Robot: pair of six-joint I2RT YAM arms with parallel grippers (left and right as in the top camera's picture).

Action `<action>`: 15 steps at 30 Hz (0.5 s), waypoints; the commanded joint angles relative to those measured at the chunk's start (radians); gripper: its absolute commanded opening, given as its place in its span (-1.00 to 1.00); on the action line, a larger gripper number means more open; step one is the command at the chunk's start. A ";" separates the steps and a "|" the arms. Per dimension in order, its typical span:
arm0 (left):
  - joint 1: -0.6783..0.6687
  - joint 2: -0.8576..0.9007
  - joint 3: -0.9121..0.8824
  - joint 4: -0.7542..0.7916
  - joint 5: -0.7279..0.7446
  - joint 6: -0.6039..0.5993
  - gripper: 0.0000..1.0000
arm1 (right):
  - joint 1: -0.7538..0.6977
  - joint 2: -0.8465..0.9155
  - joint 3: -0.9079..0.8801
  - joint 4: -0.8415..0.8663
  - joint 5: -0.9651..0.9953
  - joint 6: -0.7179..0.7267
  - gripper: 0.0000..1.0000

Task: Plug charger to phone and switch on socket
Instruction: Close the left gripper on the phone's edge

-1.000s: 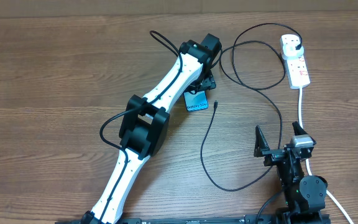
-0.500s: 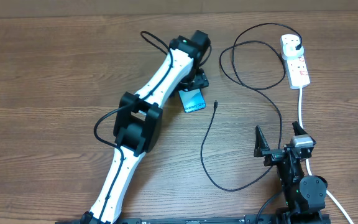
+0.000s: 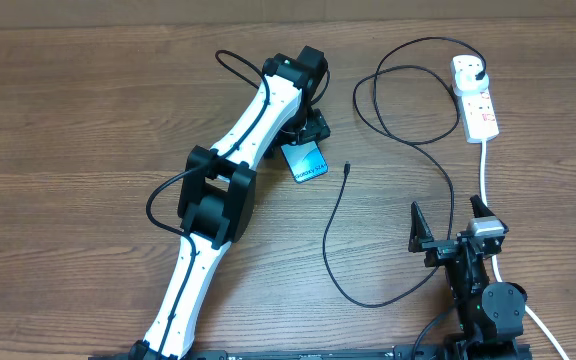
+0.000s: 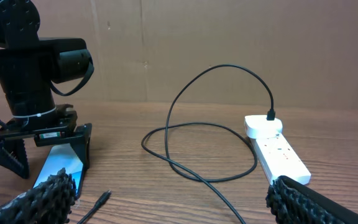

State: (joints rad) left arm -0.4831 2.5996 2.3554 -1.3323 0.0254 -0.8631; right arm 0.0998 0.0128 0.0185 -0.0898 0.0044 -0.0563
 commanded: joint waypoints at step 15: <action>-0.036 0.030 -0.029 -0.018 -0.050 -0.110 0.93 | 0.006 -0.010 -0.011 0.005 0.002 0.000 1.00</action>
State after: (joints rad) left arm -0.5064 2.5984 2.3558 -1.3376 -0.0074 -0.9550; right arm 0.0998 0.0128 0.0185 -0.0898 0.0044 -0.0563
